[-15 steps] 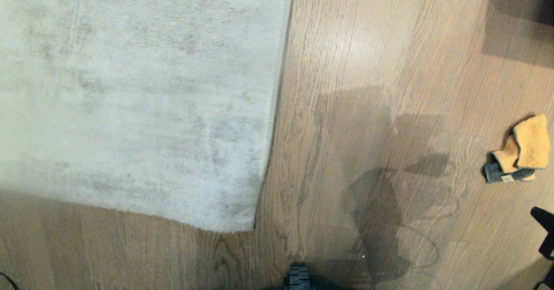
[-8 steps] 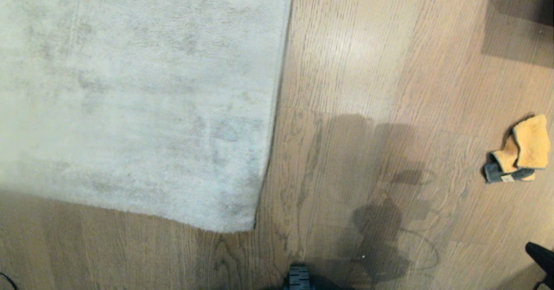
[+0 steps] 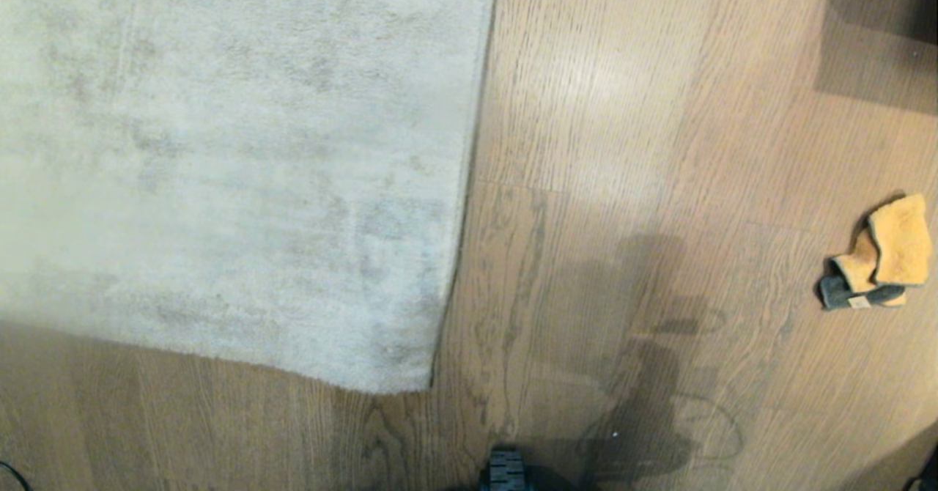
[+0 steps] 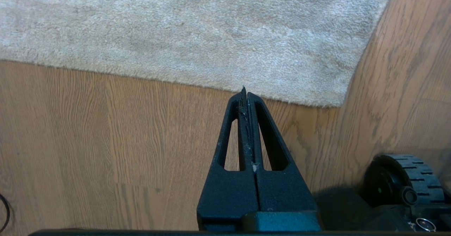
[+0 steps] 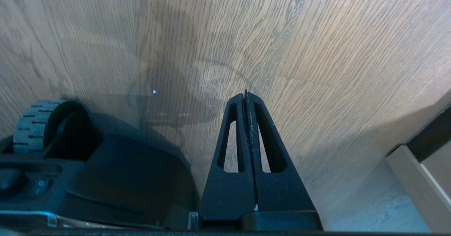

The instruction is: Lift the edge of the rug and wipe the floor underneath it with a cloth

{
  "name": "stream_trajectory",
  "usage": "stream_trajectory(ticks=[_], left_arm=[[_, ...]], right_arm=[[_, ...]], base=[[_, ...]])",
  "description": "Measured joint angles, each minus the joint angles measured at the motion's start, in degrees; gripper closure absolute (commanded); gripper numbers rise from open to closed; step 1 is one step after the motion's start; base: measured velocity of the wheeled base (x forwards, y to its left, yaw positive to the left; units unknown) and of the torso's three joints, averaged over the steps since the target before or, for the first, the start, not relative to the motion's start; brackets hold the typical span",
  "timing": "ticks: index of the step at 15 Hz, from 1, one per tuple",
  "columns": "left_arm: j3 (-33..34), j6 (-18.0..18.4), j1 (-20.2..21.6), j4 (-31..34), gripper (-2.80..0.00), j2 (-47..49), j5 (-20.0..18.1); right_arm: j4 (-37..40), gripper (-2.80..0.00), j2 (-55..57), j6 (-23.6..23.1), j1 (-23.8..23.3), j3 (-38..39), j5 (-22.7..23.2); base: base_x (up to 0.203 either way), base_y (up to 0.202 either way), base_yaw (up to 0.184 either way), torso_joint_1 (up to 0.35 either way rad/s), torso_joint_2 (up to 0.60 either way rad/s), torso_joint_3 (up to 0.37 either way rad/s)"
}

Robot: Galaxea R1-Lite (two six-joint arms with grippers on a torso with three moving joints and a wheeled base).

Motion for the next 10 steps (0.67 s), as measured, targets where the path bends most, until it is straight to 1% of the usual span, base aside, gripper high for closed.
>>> stream_trajectory(ticks=[4, 6, 10], left_arm=[[0.0, 0.0, 0.0, 0.0, 0.0, 0.0, 0.0], [0.0, 0.1, 0.0, 0.0, 0.0, 0.0, 0.0], [0.0, 0.0, 0.0, 0.0, 0.0, 0.0, 0.0]], right_arm=[[6.9, 0.0, -8.8, -3.9, 0.3, 0.0, 0.4], [8.3, 0.0, -12.5, -4.2, 0.8, 0.0, 0.4], [8.7, 0.0, -19.3, -3.9, 1.4, 0.0, 0.6]], base=[[0.0, 0.0, 0.0, 0.0, 0.0, 0.0], [0.0, 0.0, 0.0, 0.0, 0.0, 0.0], [0.0, 0.0, 0.0, 0.0, 0.0, 0.0]])
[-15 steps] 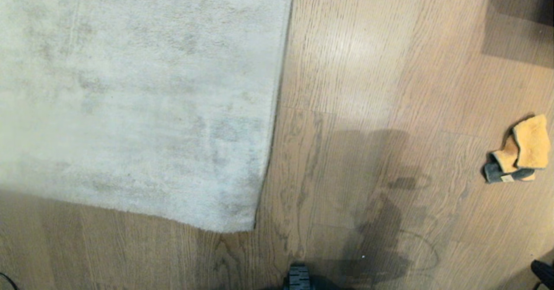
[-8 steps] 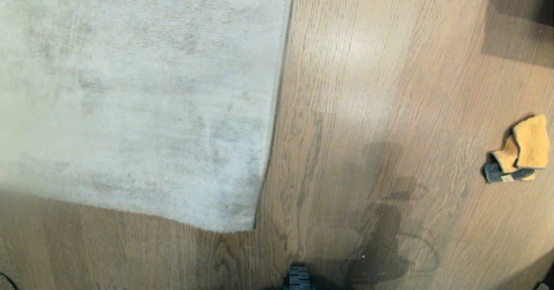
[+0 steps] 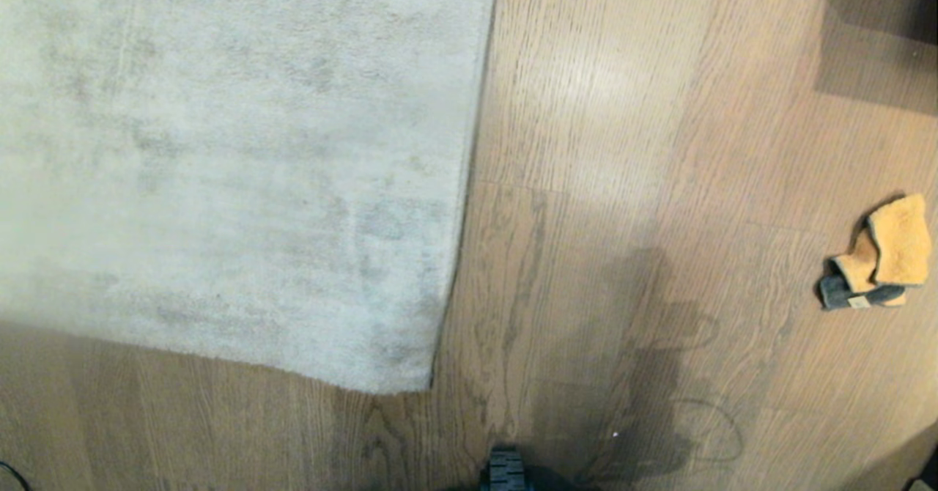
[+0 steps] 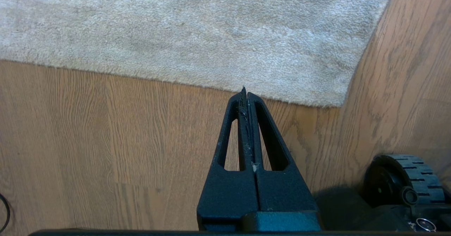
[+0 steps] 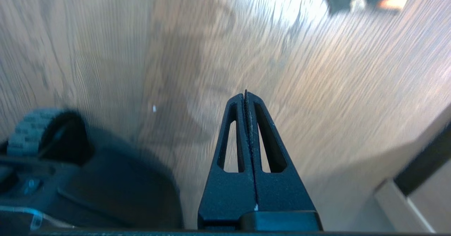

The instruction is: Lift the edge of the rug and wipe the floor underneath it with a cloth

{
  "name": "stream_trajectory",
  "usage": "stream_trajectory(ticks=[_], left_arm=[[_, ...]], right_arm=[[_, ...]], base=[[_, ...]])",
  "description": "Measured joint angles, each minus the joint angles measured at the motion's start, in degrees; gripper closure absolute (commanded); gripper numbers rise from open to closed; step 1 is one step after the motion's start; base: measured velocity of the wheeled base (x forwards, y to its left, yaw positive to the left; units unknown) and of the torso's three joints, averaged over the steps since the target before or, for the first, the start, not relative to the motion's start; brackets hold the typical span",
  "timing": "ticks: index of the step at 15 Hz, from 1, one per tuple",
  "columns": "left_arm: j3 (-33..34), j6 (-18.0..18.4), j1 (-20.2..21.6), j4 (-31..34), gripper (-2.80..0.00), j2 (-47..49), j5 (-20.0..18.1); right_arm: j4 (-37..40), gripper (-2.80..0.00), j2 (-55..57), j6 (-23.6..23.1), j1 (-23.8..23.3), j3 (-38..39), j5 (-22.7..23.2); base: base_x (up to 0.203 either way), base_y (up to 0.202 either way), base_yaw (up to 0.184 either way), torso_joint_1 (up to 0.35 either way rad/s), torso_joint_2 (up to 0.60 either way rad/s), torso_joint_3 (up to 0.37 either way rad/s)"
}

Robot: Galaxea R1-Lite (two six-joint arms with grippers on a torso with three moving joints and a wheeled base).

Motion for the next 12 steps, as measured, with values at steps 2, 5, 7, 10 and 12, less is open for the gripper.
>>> stream_trajectory(ticks=[2, 5, 7, 10, 12], left_arm=[[0.0, 0.0, 0.0, 0.0, 0.0, 0.0, 0.0], [0.0, 0.0, 0.0, 0.0, 0.0, 0.0, 0.0], [0.0, 0.0, 0.0, 0.0, 0.0, 0.0, 0.0], [0.0, 0.0, 0.0, 0.0, 0.0, 0.0, 0.0], [0.0, 0.0, 0.0, 0.0, 0.0, 0.0, 0.0]], right_arm=[[0.0, 0.0, -2.7, 0.0, 0.2, 0.0, 0.0], [0.0, 0.0, -4.2, 0.0, 0.2, 0.0, 0.0], [0.0, 0.0, -4.6, 0.5, 0.2, 0.0, 0.0], [-0.1, 0.0, -4.8, 2.7, 0.2, 0.0, -0.2], [-0.2, 0.0, -4.9, 4.2, 0.2, 0.0, -0.5]], base=[[0.0, 0.0, 0.0, 0.0, 0.0, 0.0], [0.0, 0.0, 0.0, 0.0, 0.0, 0.0], [0.0, 0.0, 0.0, 0.0, 0.0, 0.0], [0.0, 0.0, 0.0, 0.0, 0.0, 0.0], [0.0, 0.0, 0.0, 0.0, 0.0, 0.0]])
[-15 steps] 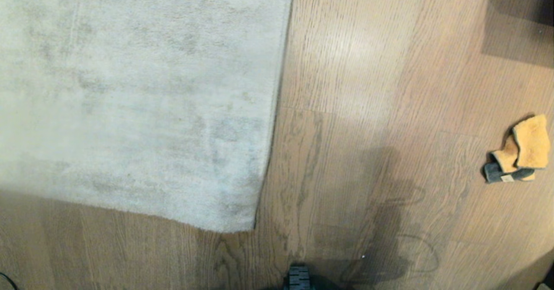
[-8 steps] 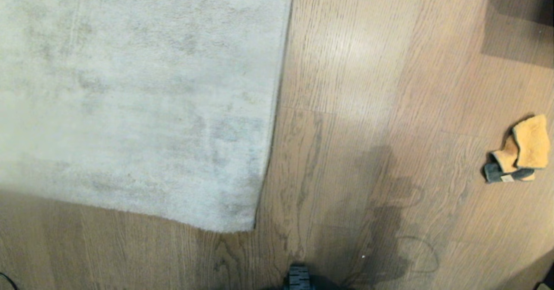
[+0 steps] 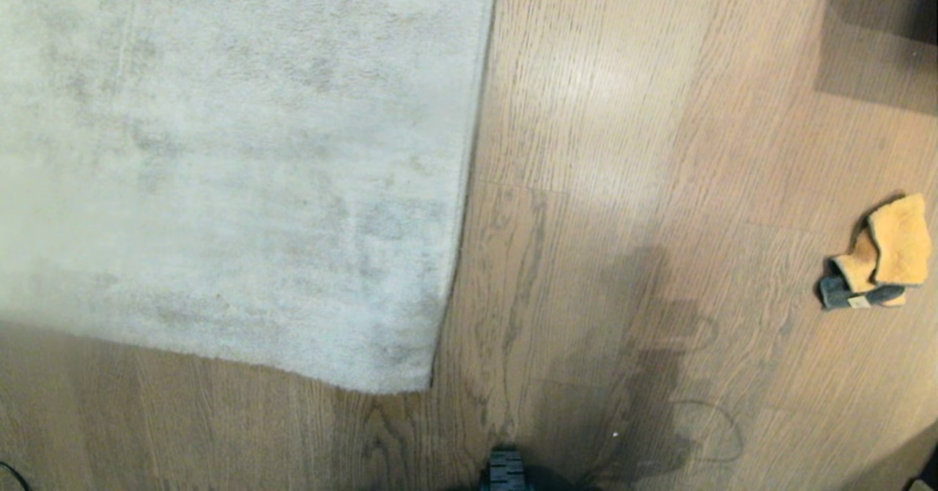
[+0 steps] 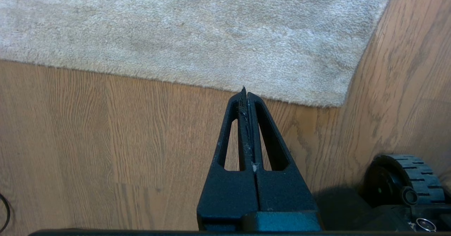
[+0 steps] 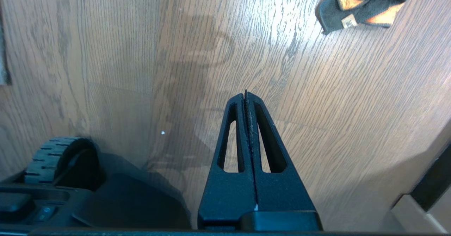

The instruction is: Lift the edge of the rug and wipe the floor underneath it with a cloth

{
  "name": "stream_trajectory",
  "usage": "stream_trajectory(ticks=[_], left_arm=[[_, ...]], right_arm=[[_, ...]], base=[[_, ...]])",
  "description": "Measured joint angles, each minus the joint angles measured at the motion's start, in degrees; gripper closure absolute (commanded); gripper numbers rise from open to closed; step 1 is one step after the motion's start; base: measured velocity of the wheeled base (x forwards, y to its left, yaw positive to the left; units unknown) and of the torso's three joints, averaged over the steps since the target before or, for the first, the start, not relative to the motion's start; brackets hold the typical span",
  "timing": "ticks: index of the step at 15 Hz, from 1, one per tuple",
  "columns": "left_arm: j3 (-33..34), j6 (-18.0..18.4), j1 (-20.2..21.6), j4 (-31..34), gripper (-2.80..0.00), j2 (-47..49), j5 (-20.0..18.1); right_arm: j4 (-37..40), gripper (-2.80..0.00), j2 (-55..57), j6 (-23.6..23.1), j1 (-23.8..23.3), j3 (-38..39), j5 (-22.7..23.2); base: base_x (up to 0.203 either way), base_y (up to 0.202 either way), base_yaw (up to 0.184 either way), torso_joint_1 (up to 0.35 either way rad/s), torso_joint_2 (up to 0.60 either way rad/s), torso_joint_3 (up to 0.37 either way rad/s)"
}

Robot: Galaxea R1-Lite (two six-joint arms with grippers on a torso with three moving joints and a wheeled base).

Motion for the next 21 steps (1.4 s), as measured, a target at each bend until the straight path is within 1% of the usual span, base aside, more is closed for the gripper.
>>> stream_trajectory(ticks=[21], left_arm=[[0.0, 0.0, 0.0, 0.0, 0.0, 0.0, 0.0]], right_arm=[[0.0, 0.0, 0.0, 0.1, 0.0, 0.0, 0.0]], base=[[0.0, 0.0, 0.0, 0.0, 0.0, 0.0]])
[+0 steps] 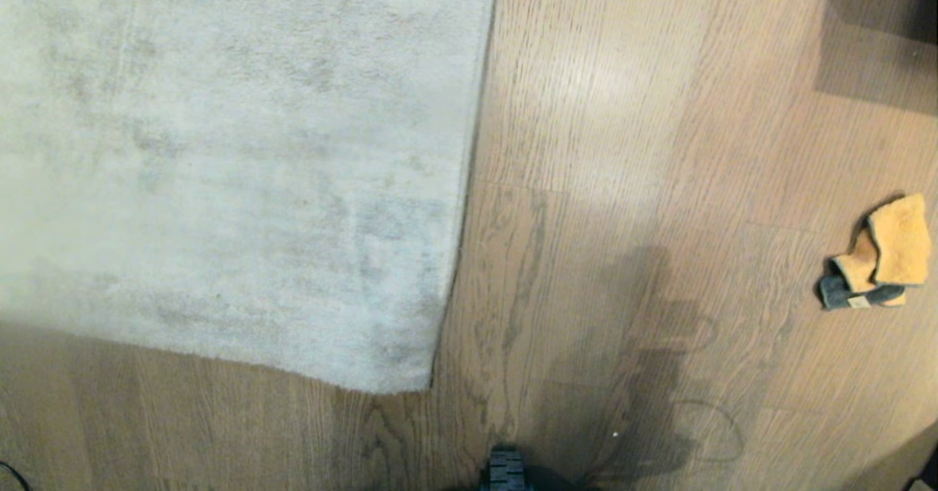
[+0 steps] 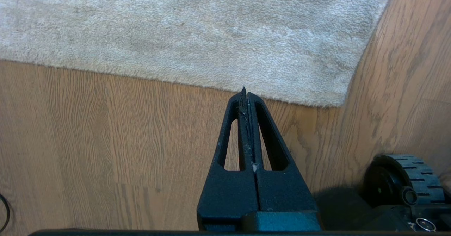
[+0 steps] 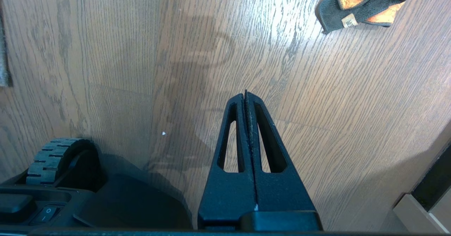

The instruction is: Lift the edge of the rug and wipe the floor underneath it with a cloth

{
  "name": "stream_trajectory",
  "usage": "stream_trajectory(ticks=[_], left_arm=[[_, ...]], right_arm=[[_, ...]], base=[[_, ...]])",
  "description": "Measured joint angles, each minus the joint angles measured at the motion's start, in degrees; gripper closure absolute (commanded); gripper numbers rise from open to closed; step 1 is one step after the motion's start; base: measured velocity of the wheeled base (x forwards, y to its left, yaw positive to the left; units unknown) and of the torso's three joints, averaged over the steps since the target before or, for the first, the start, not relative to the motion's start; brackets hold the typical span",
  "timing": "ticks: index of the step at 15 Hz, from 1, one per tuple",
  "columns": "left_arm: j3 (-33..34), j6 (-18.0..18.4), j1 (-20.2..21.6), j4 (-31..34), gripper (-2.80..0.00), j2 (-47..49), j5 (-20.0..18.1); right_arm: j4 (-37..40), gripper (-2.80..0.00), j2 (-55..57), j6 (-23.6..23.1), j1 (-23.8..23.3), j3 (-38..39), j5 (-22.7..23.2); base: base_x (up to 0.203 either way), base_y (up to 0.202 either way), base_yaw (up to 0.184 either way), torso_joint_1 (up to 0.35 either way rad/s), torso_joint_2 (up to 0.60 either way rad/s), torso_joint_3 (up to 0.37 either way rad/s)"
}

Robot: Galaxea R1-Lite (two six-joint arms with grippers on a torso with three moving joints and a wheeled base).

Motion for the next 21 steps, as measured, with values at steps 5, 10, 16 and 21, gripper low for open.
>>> stream_trajectory(ticks=[5, 10, 16, 21], left_arm=[[0.0, 0.1, 0.0, 0.0, 0.0, 0.0, 0.0], [0.0, 0.1, 0.0, 0.0, 0.0, 0.0, 0.0], [0.0, 0.0, 0.0, 0.0, 0.0, 0.0, 0.0], [0.0, 0.0, 0.0, 0.0, 0.0, 0.0, 0.0]], right_arm=[[0.0, 0.0, 0.0, 0.0, 0.0, 0.0, 0.0], [0.0, 0.0, 0.0, 0.0, 0.0, 0.0, 0.0], [0.0, 0.0, 0.0, 0.0, 0.0, 0.0, 0.0], [0.0, 0.0, 0.0, 0.0, 0.0, 0.0, 0.0]], base=[[0.0, 0.0, 0.0, 0.0, 0.0, 0.0], [0.0, 0.0, 0.0, 0.001, 0.0, 0.06], [0.0, 0.0, 0.0, 0.003, 0.0, 0.192], [0.0, 0.0, 0.0, 0.002, 0.0, 0.203]])
